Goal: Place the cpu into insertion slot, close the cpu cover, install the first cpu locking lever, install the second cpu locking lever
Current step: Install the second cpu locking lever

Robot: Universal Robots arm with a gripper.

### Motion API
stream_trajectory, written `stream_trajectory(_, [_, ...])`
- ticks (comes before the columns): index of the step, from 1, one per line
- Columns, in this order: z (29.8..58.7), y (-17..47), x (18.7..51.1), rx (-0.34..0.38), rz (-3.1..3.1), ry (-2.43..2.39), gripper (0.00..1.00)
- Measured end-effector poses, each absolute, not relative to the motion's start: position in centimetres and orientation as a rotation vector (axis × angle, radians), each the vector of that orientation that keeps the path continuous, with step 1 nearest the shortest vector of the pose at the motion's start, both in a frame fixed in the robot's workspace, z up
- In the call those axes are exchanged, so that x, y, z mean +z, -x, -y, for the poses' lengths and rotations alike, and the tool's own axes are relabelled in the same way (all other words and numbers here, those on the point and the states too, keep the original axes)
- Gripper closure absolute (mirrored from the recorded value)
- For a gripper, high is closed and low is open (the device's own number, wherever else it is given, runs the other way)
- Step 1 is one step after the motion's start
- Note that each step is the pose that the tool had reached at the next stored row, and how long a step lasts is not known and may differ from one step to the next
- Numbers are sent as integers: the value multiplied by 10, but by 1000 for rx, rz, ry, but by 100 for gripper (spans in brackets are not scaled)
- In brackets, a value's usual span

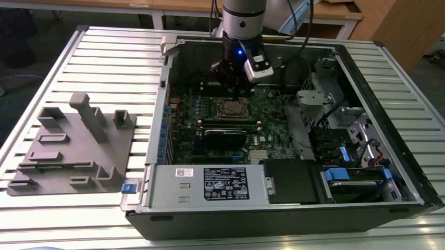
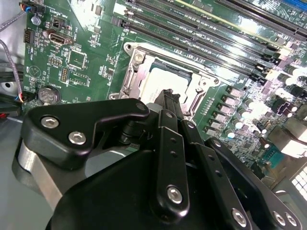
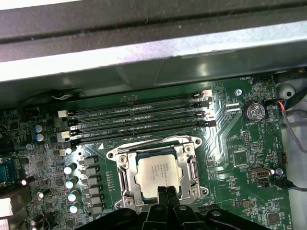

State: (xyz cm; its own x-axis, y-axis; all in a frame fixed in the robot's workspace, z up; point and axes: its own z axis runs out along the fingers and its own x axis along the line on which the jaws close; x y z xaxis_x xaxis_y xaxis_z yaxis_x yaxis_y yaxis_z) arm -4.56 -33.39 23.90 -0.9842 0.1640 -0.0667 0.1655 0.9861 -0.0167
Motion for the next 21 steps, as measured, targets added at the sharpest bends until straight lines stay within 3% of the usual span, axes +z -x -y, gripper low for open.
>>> stream_trajectory(21, [334, 46, 239, -30, -3073, 80, 89])
